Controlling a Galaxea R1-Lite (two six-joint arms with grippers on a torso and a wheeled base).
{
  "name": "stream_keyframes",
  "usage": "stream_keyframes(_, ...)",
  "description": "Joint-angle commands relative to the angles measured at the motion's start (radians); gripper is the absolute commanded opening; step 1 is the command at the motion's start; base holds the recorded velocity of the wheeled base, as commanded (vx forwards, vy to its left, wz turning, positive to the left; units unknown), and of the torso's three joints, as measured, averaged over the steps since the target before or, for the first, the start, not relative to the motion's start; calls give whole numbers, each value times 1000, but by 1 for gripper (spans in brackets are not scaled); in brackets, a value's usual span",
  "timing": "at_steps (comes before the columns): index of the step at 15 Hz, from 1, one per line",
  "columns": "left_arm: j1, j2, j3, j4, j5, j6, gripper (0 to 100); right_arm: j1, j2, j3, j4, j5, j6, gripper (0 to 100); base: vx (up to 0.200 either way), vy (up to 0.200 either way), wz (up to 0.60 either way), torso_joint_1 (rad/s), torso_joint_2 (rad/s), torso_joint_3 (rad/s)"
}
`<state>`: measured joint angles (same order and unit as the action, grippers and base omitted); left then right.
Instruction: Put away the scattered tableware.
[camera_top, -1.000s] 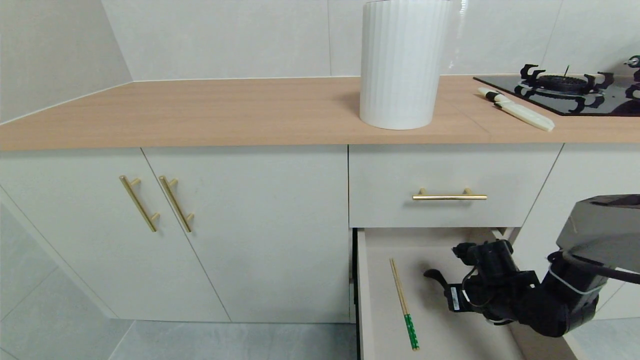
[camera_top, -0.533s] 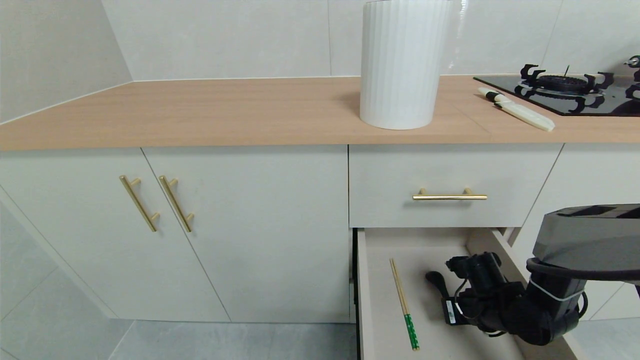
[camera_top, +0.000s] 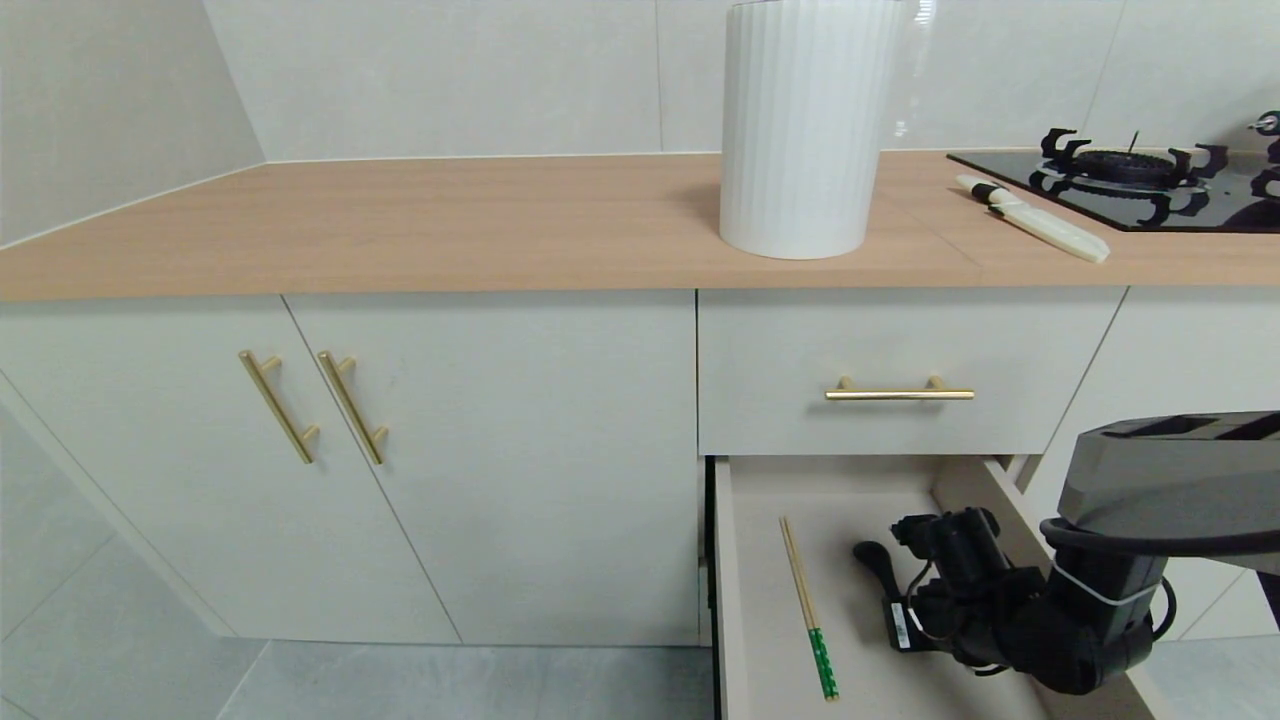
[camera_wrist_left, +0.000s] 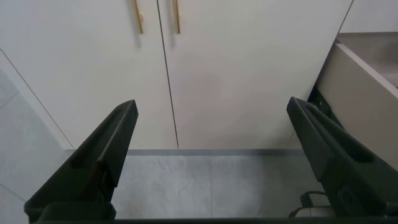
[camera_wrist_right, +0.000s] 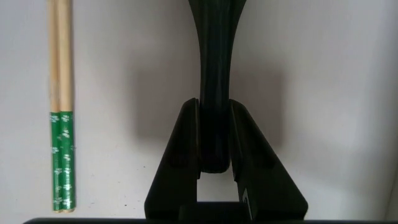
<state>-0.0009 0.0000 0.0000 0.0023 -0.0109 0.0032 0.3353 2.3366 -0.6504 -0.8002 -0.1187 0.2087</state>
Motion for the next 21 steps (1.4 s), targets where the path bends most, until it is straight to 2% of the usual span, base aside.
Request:
stream_keyframes(1,-1,0,0,1,0,0,100,1,4,-2,-1,1,0,0,0,0,0,0,0,0)
stream_keyframes(4,1,0,0,1,0,0,100,1,4,2,-1,-1,3,0,0,0,0,0,0,0)
stream_keyframes(5,-1,0,0,-1,0,0,100,1,4,3,-1,-1,3,100,0,0,0,0,0,0)
stream_keyframes(12,1,0,0,-1,0,0,100,1,-10,9,-8,-6,3,100,0,0,0,0,0,0)
stream_keyframes(15,1,0,0,1,0,0,100,13,-195,52,4,-35,-2,100,0,0,0,0,0,0)
stream_keyframes(16,1,0,0,1,0,0,100,13,-195,52,4,-35,-2,100,0,0,0,0,0,0)
stream_keyframes(18,-1,0,0,1,0,0,100,42,-404,72,105,-41,-5,100,0,0,0,0,0,0)
stream_keyframes(21,1,0,0,1,0,0,100,70,-638,40,343,-38,-11,100,0,0,0,0,0,0)
